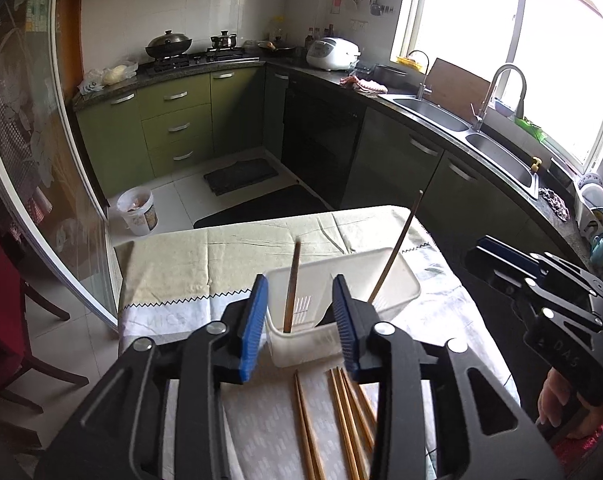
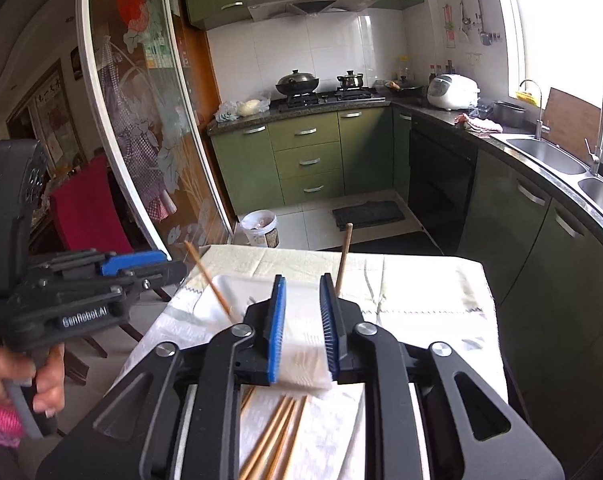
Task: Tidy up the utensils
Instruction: 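Lift both chopsticks upright and drop them into the white holder, then grasp a wooden chopstick with each gripper from the table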
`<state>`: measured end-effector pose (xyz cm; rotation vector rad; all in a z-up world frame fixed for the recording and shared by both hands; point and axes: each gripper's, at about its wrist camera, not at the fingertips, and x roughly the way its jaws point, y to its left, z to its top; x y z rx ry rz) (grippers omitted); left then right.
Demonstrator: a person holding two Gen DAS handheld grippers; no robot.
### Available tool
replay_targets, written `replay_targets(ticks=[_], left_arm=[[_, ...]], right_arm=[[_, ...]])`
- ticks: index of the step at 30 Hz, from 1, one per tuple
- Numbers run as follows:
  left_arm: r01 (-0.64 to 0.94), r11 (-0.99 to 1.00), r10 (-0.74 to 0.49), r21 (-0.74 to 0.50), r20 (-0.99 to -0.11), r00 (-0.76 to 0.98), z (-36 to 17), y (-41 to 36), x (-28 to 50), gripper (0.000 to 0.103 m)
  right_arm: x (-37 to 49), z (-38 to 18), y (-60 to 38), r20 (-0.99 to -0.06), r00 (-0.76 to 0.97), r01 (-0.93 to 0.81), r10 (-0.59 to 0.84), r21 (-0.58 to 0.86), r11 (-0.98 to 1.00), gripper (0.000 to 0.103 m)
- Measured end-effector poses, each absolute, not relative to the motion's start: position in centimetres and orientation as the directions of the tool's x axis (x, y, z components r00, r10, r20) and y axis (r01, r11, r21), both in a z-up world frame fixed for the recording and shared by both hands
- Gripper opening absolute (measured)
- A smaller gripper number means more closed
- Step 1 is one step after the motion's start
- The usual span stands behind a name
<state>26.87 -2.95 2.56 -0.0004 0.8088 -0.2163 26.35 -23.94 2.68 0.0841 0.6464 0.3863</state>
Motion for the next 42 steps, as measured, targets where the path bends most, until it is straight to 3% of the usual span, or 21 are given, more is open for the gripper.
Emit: replay_targets(ticks=[5, 10, 16, 23, 25, 28, 42], left_arm=[[0.198, 0.977, -0.190, -0.085, -0.774, 0.605, 0.1, -2.4, 24.1, 0.040], [0.205, 0.973, -0.185, -0.105, -0.888, 0.420, -7.7, -2.7, 22.7, 0.041], [0.163, 0.975, -0.187, -0.148, -0.948, 0.259, -14.9, -2.7, 22.9, 0.031], [0.181, 0.976, -0.162, -0.120, -0.957, 0.240, -15.9, -3.2, 23.0, 0.030], [0.181, 0.978, -0.141, -0.099, -0.963, 0.230, -16.3, -3.6, 23.4, 0.019], [0.188, 0.979, -0.115, -0.073, -0.969, 0.220, -16.9, -3.8, 23.5, 0.012], [0.206, 0.975, -0.121, -0.080, -0.973, 0.195, -17.9, -5.1, 24.9, 0.012]], right_arm=[[23.3, 0.2, -25.8, -0.638, 0.673, -0.326, 0.374, 0.199, 0.924, 0.024], [22.0, -6.1, -25.5, -0.769, 0.532, -0.343, 0.355, 0.188, 0.920, 0.025], [21.8, -12.2, -24.9, -0.832, 0.404, -0.327, 0.380, 0.256, 0.910, 0.025], [21.8, -12.5, -25.2, -0.835, 0.392, -0.313, 0.386, 0.273, 0.910, 0.025], [22.2, -12.3, -25.3, -0.835, 0.392, -0.310, 0.386, 0.275, 0.910, 0.025], [21.9, -12.1, -25.1, -0.831, 0.392, -0.316, 0.394, 0.281, 0.906, 0.025], [22.0, -13.0, -25.3, -0.838, 0.379, -0.309, 0.394, 0.286, 0.907, 0.025]])
